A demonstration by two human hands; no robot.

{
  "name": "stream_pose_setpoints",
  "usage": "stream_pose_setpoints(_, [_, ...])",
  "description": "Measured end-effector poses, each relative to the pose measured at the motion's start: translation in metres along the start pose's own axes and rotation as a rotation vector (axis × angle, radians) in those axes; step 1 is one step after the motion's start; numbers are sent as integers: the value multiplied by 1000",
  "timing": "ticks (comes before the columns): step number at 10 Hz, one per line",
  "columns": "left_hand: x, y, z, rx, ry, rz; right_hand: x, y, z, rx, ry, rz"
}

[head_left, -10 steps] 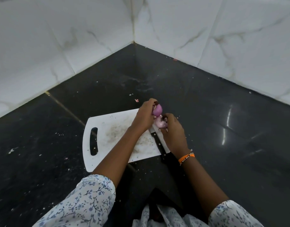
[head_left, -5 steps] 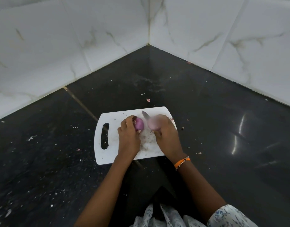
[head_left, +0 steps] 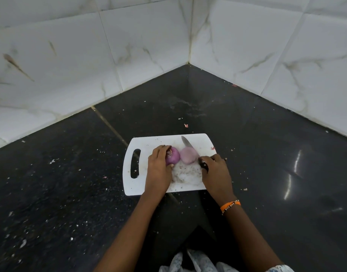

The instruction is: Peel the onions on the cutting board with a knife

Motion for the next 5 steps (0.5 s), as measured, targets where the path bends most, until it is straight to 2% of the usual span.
stream_pose_setpoints(2, [2, 1, -1, -22, 26, 1, -2, -3, 4, -70, 63, 34])
stream_pose_setpoints(4, [2, -1, 1, -44, 18, -8, -2, -2, 7, -70, 37, 37])
stream_pose_setpoints(5, [5, 2, 1, -13, 33, -8, 1, -1, 9, -76, 93, 37])
Point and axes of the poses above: each hand's wrist, its own z-axis towards the middle knuckle, its own x-axis out of the back of the hand, y = z × x, the point moved 1 cm from there along z, towards the middle knuckle, and after that the axes turned 9 degrees about z, right-handed, at the moved point
